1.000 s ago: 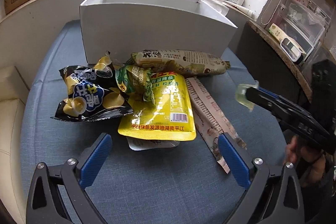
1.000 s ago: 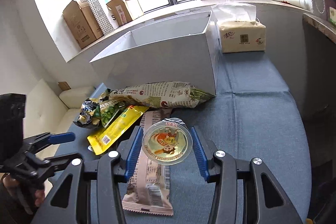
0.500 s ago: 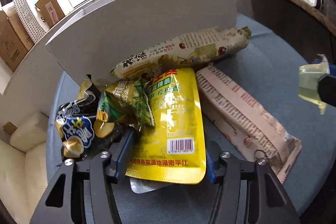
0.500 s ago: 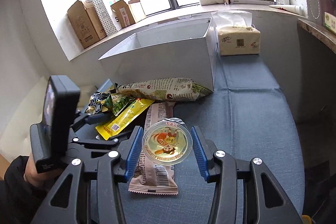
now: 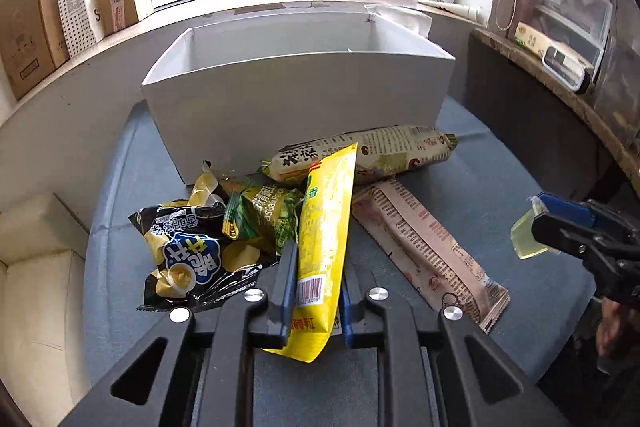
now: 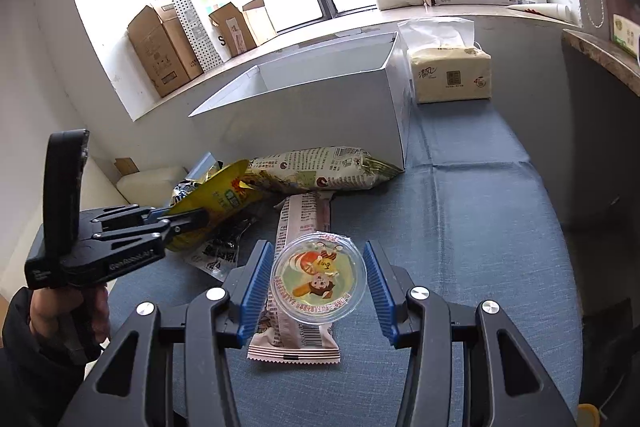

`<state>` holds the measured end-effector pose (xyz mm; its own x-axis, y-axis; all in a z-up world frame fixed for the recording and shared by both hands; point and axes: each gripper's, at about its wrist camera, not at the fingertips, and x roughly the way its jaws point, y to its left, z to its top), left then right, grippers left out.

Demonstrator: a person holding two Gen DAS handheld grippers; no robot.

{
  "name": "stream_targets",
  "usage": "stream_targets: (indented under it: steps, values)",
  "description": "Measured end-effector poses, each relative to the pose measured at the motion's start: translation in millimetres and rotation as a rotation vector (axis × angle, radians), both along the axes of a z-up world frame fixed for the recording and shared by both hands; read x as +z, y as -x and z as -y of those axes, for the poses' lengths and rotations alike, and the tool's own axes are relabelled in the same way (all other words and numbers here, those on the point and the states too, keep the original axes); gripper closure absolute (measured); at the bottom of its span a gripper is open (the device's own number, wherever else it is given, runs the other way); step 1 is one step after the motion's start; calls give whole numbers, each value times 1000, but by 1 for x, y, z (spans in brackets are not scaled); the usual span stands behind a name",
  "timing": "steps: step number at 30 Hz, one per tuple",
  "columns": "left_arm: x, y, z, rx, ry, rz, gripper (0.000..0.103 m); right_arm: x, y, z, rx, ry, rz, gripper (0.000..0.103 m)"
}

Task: Organize snacks
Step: 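Drop the yellow pouch into the box with the left tool while the right tool drops the jelly cup there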

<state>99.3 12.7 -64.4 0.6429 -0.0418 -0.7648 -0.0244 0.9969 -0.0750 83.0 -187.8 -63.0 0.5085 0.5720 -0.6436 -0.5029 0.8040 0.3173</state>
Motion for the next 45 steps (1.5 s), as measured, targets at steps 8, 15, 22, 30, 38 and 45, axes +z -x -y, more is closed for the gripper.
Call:
stream_targets:
  steps: [8, 15, 22, 30, 38, 45]
  values:
    - [20, 33, -30, 24, 139, 66, 85, -2, 0, -6, 18, -2, 1, 52]
    - [55, 37, -39, 20, 176, 142, 85, 16, -2, -13, 28, 9, 52, 52]
    - [102, 1, -51, 13, 165, 230, 85, 67, -27, -33, 65, 22, 184, 52]
    - [124, -85, -79, 58, 144, 230, 85, 104, -119, -63, 59, -52, 170, 52]
    - [96, -146, -99, 93, 140, 122, 42, 80, -201, -90, 13, 61, 47, 13]
    - [108, -123, -98, 126, 71, 229, 3, 83, -184, -77, 23, 40, 93, 0]
